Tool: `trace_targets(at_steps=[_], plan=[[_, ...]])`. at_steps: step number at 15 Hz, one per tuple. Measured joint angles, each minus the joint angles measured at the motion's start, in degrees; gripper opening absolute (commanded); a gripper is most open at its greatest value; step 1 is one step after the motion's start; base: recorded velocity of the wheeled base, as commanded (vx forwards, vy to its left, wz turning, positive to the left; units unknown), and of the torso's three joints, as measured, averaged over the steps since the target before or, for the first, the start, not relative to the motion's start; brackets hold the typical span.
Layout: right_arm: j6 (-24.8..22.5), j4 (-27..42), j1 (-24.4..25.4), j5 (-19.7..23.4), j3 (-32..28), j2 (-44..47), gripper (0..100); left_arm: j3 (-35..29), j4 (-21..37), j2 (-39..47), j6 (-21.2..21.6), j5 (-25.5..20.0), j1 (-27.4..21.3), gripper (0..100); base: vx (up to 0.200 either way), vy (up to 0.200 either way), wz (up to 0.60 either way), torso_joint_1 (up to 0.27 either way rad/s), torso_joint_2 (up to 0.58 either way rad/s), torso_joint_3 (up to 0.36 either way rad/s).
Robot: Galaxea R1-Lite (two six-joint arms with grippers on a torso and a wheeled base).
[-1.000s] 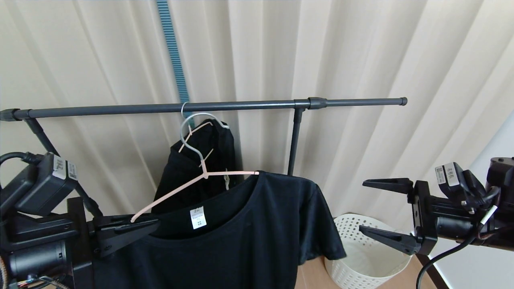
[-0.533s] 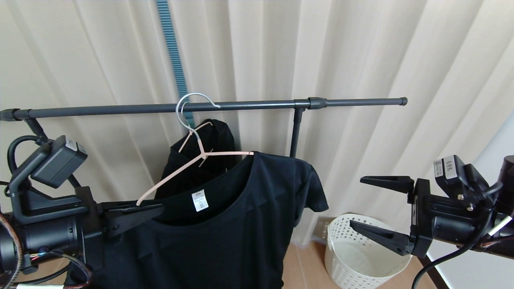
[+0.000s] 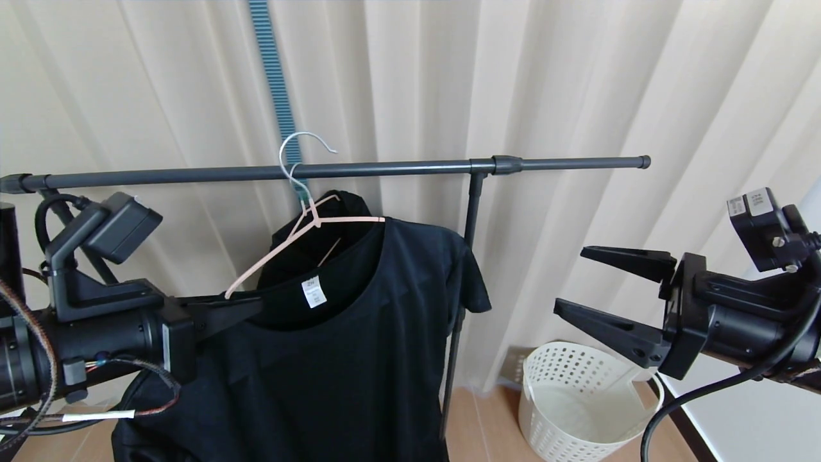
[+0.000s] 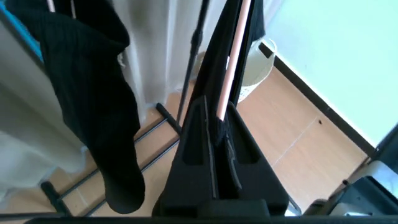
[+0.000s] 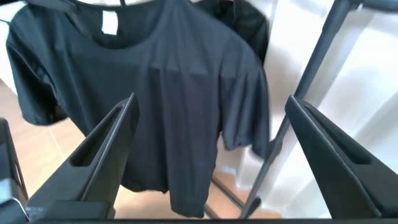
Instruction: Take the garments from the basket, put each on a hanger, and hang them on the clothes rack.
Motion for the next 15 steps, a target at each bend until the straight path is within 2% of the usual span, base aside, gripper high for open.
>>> trace_targets(at_steps=[2,4,6,8,15], plan=[[0.0,0.0,0.0,-0.1,-0.4,-0.3,100,-3.4,3.0,1.4,-0.2,7.9,-3.3,0,0.000,0.000,0.00,0.000,0.00,0.000],[0.0,0.0,0.0,-0.3,-0.5,-0.4,100,-8.2,9.6,3.2,-0.2,15.0,-6.8,0,0.000,0.000,0.00,0.000,0.00,0.000],[0.0,0.0,-0.1,-0.4,-0.6,-0.5,100,-14.1,14.9,5.9,-0.6,20.5,-9.4,0,0.000,0.000,0.00,0.000,0.00,0.000],[0.0,0.0,-0.2,-0.5,-0.7,-0.6,100,-19.2,16.9,9.7,-1.3,25.5,-11.6,0,0.000,0.000,0.00,0.000,0.00,0.000],[0.0,0.0,-0.9,-0.5,-0.6,-1.0,100,-31.7,17.4,23.3,-5.3,29.0,-12.6,0,0.000,0.000,0.00,0.000,0.00,0.000]])
